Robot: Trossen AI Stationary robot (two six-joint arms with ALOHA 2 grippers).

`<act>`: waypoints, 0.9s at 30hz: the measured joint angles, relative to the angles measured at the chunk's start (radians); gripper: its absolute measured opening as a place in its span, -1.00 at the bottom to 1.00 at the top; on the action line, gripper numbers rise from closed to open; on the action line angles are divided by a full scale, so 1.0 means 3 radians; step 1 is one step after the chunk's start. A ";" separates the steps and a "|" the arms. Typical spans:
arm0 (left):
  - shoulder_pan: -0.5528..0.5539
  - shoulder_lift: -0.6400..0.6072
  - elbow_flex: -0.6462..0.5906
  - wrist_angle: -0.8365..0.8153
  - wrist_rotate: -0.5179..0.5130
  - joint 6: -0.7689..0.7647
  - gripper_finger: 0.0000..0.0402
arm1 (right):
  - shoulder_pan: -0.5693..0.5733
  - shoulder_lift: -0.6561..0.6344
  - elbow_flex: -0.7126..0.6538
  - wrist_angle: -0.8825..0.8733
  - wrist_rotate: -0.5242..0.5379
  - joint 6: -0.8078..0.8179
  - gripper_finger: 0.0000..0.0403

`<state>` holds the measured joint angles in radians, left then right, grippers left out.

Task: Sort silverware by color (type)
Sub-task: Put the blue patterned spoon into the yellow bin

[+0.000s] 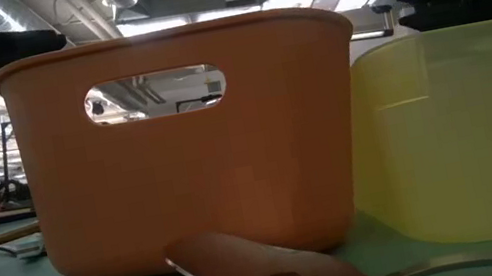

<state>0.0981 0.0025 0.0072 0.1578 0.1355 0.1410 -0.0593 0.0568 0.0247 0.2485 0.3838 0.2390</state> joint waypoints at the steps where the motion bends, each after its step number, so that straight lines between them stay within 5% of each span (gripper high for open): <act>1: -0.0001 0.0000 0.0000 0.0001 0.0000 0.0000 -0.64 | 0.0000 -0.0001 0.0013 0.0010 0.0052 0.0000 0.24; 11: 0.0000 0.0000 0.0001 0.0001 -0.0075 0.0000 -0.64 | 0.0000 0.0257 0.0425 -0.0002 0.0833 0.0247 0.24; 27: -0.0001 0.0000 0.0001 0.0001 -0.0077 0.0001 -0.64 | 0.0000 0.1603 0.1446 -0.0898 0.1979 0.0691 0.24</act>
<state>0.0978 0.0025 0.0074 0.1581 0.1123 0.1413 -0.0593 0.5378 0.4584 -0.0210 0.9775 0.4462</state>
